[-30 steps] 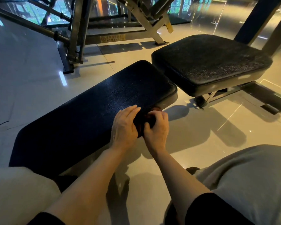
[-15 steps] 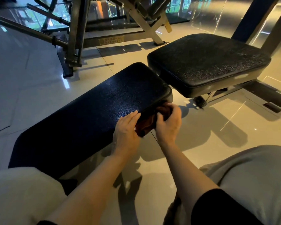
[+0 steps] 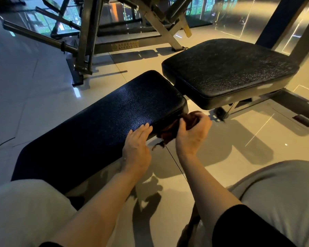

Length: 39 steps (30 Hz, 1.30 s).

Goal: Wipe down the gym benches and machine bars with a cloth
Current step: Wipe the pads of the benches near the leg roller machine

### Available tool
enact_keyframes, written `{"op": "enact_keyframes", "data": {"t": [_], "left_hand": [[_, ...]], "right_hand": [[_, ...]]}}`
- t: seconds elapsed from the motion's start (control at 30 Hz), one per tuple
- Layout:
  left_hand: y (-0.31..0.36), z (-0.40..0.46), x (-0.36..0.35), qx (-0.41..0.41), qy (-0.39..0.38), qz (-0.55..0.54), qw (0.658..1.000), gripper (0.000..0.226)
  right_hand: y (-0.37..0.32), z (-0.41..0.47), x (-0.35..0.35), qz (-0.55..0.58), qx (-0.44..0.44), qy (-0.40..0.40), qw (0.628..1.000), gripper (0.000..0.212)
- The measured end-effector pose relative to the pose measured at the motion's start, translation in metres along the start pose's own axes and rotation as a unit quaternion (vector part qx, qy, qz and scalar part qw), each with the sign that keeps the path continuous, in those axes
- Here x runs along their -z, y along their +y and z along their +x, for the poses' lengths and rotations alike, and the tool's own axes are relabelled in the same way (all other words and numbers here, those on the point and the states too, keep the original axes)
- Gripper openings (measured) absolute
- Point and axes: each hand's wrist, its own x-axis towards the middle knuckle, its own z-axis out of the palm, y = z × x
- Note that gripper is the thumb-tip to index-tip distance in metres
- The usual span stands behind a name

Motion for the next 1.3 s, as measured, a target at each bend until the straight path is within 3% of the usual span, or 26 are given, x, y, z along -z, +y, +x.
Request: {"op": "enact_keyframes", "data": {"t": [0.1, 0.27, 0.37, 0.43, 0.57, 0.8, 0.93, 1.0, 1.13, 1.3], "left_hand": [[-0.002, 0.000, -0.001, -0.004, 0.001, 0.013, 1.000, 0.061], [-0.005, 0.001, -0.003, -0.017, 0.010, 0.009, 1.000, 0.059], [-0.009, 0.001, -0.005, -0.026, 0.014, 0.005, 1.000, 0.054], [-0.009, 0.002, -0.005, -0.024, 0.008, 0.001, 1.000, 0.058], [-0.006, 0.002, -0.005, -0.014, 0.004, 0.000, 1.000, 0.061], [-0.008, 0.002, -0.006, -0.022, 0.008, 0.014, 1.000, 0.061], [-0.009, 0.002, -0.007, -0.024, 0.019, 0.014, 0.999, 0.058], [-0.008, 0.002, -0.006, -0.027, 0.013, 0.002, 1.000, 0.059], [-0.010, -0.007, -0.003, -0.031, 0.022, -0.020, 0.999, 0.055], [-0.031, -0.028, 0.006, 0.019, 0.064, -0.001, 0.998, 0.053]], "right_hand": [[-0.007, 0.003, -0.006, 0.002, -0.034, -0.007, 0.999, 0.042], [-0.007, -0.035, -0.012, -0.038, -0.039, -0.117, 0.992, 0.051], [-0.002, -0.048, -0.008, -0.050, -0.024, -0.181, 0.982, 0.044], [-0.002, -0.043, -0.005, -0.061, -0.029, -0.155, 0.986, 0.035], [-0.008, -0.013, -0.002, -0.048, -0.098, -0.010, 0.994, 0.035], [-0.016, -0.025, -0.010, -0.069, -0.016, -0.114, 0.991, 0.028], [-0.015, -0.036, -0.004, -0.072, 0.033, -0.219, 0.972, 0.022], [-0.016, -0.032, -0.001, -0.056, 0.017, -0.195, 0.979, 0.021], [-0.019, -0.009, 0.003, -0.035, -0.092, -0.068, 0.993, 0.023], [-0.026, -0.016, -0.011, -0.045, -0.087, -0.107, 0.989, 0.027]]}}
